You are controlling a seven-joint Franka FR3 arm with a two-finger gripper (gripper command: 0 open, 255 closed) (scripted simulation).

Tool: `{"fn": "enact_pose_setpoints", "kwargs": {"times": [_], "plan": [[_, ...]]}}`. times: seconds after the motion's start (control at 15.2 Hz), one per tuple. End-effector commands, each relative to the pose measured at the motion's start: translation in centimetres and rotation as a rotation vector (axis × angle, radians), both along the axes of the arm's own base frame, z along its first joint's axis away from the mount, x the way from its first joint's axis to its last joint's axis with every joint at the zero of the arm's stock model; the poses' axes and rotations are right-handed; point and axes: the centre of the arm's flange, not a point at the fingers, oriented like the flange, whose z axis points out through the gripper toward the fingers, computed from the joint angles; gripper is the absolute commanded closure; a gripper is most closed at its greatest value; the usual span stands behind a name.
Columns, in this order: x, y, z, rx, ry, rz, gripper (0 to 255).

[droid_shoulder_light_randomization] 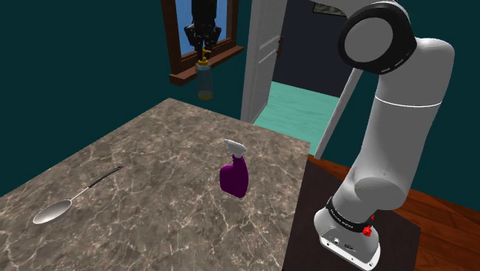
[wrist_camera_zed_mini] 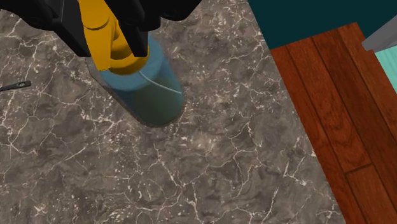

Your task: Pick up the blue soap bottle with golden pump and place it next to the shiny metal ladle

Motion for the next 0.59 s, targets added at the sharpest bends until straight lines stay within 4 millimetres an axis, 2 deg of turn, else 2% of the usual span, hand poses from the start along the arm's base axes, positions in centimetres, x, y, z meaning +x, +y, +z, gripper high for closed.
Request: {"fn": "enact_pose_setpoints", "kwargs": {"times": [0.0, 0.53], "plan": [[-0.2, 2.6, 0.0, 0.000, -0.001, -0.001, 255], [-1.2, 13.1, 0.1, 0.000, -0.001, -0.001, 255]]}}
